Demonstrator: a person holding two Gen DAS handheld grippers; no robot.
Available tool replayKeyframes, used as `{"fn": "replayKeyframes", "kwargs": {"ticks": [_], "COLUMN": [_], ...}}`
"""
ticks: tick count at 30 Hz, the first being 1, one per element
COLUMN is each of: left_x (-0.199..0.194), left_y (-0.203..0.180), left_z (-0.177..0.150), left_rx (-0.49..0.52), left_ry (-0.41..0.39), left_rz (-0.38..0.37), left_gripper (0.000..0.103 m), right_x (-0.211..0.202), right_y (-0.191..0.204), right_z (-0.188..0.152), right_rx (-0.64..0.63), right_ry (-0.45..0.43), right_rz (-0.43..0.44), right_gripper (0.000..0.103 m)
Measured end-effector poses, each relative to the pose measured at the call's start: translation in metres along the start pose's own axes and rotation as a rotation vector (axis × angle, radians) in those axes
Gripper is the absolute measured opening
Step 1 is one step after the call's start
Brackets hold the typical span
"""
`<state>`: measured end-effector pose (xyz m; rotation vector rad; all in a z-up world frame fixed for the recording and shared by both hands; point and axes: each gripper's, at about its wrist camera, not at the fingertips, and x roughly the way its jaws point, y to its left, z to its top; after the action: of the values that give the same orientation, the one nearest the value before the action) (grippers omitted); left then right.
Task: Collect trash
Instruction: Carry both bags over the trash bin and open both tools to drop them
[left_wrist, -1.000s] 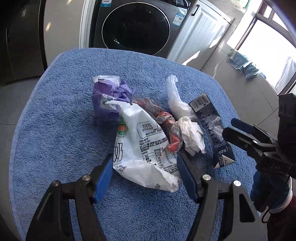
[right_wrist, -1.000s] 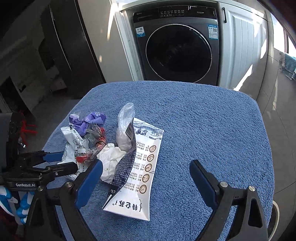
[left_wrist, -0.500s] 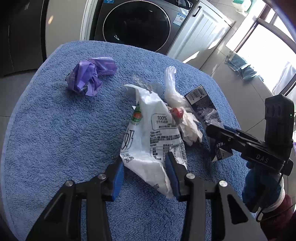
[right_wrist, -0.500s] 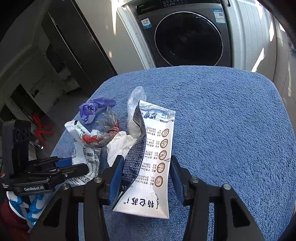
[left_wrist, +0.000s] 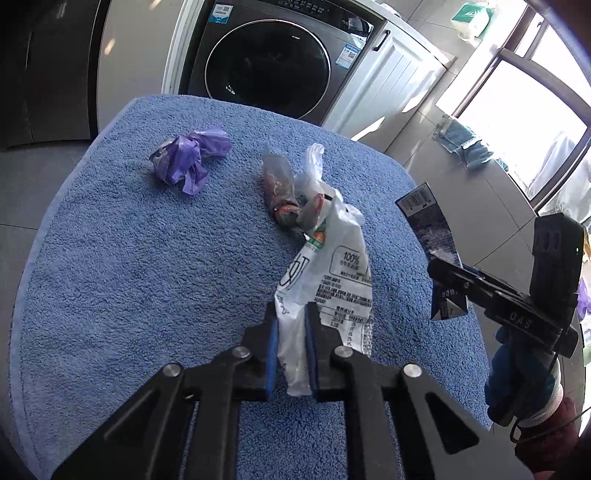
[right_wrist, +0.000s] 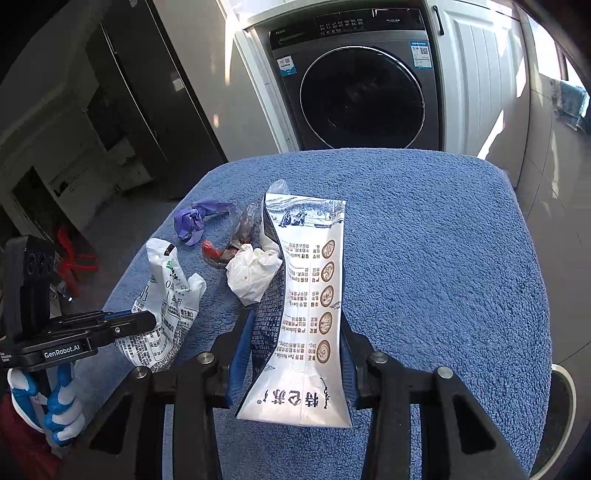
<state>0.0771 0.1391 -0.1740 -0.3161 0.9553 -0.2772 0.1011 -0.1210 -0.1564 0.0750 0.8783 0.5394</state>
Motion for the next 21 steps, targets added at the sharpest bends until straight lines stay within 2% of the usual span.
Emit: {"fn": "replayKeyframes", "kwargs": {"ticks": [6,14,21], "left_x": [-0.041,-0.104,-0.134], "left_y": [-0.012,-0.025,-0.050], "left_z": [-0.004,-0.006,-0.003], "left_rx": [0.022,0.045,0.067], "left_ry": [-0.088,-0.238,-0.306], "left_rz": [0.003,0.052,0.105], "left_gripper": [0.011,0.011,0.011], "right_x": [-0.051,-0.128,-0.179], "right_y": [0.005,0.011,-0.001], "right_z": [-0.002,-0.009,-0.021], "right_rx": [-0.019,-0.057,-0.061], "right_ry": [-0.087,-0.233,-0.337], "right_rz": [-0.051,-0.114,-0.146], "right_gripper": [0.039,0.039,0.039]}}
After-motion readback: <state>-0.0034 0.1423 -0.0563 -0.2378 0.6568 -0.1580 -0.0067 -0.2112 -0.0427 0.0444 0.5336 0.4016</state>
